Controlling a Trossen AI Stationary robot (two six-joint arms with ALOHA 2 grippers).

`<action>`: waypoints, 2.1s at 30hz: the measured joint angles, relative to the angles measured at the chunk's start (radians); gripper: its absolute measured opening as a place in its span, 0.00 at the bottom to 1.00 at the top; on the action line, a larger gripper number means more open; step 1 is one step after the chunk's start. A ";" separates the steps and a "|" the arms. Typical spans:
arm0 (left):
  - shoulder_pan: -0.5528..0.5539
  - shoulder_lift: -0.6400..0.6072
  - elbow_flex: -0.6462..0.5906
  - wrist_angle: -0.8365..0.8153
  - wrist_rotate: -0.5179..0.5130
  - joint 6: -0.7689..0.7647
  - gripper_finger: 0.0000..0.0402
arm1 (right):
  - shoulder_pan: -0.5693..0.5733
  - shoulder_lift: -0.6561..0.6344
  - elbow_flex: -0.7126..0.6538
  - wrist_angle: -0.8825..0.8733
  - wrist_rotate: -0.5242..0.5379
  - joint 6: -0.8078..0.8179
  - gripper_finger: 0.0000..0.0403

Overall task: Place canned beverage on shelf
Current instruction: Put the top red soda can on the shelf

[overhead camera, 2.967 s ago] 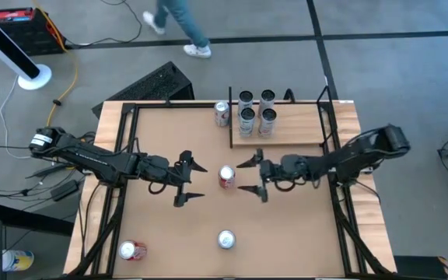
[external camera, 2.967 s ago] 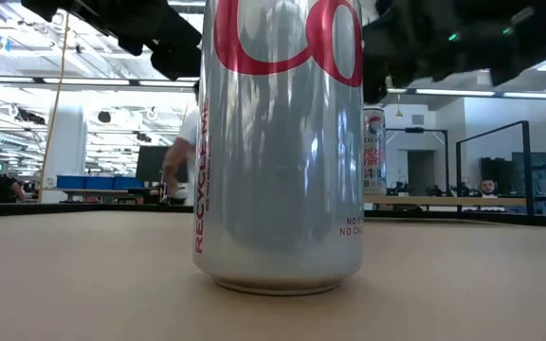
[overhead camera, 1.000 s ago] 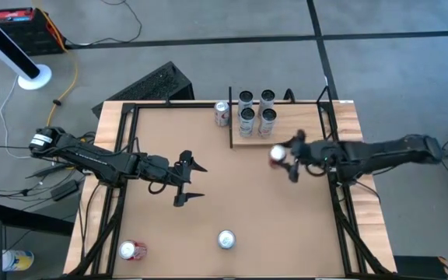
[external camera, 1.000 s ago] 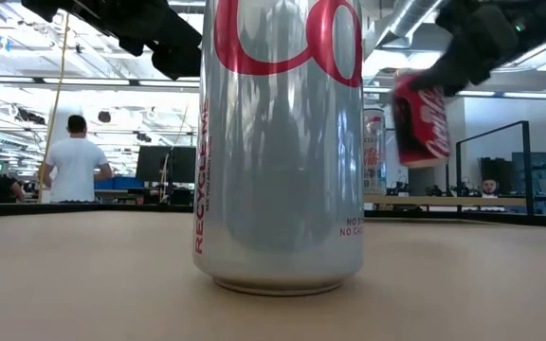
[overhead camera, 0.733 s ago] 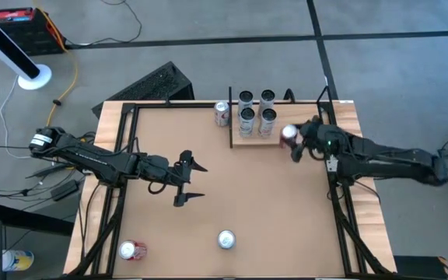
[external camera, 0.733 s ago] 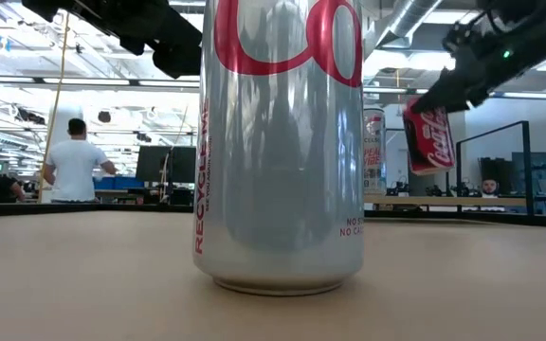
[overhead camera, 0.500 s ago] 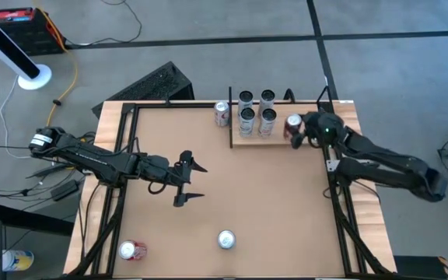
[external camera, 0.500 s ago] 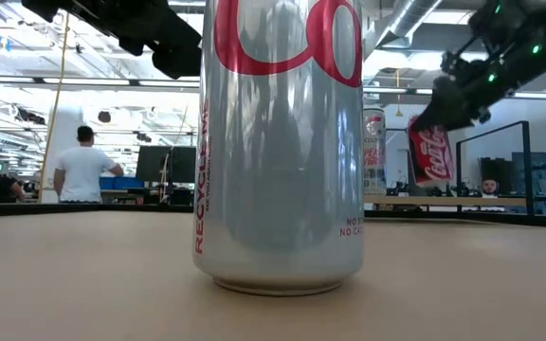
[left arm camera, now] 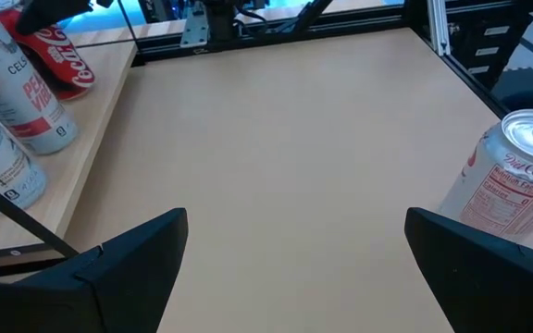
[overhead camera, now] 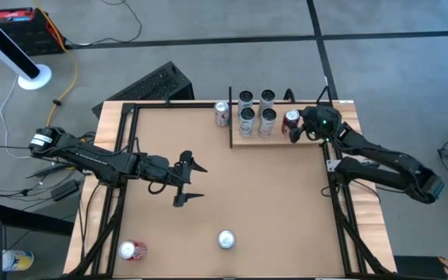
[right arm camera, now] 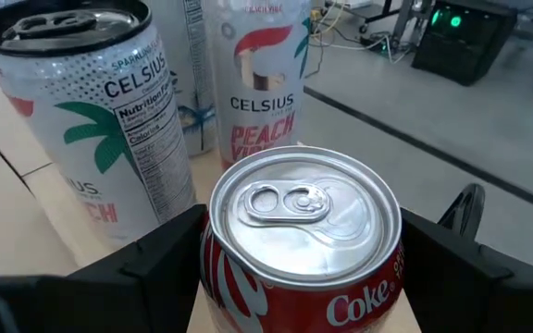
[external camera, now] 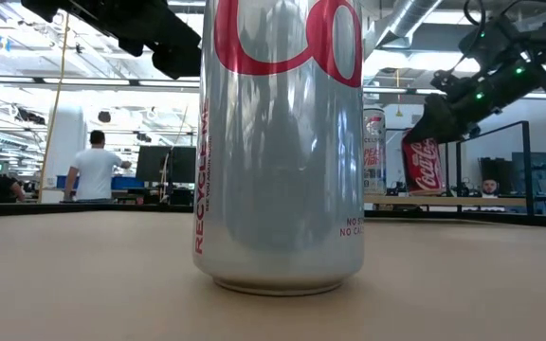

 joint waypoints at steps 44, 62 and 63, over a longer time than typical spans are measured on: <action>0.001 0.000 0.000 0.007 -0.003 0.014 0.97 | 0.351 -0.047 0.190 -0.583 0.285 0.121 0.05; 0.001 0.000 0.000 0.003 -0.003 0.018 0.97 | 0.151 0.166 0.190 -0.471 0.282 -0.005 0.05; 0.001 0.000 0.000 0.003 -0.003 0.018 0.97 | 0.148 0.171 0.190 -0.472 0.266 -0.005 0.05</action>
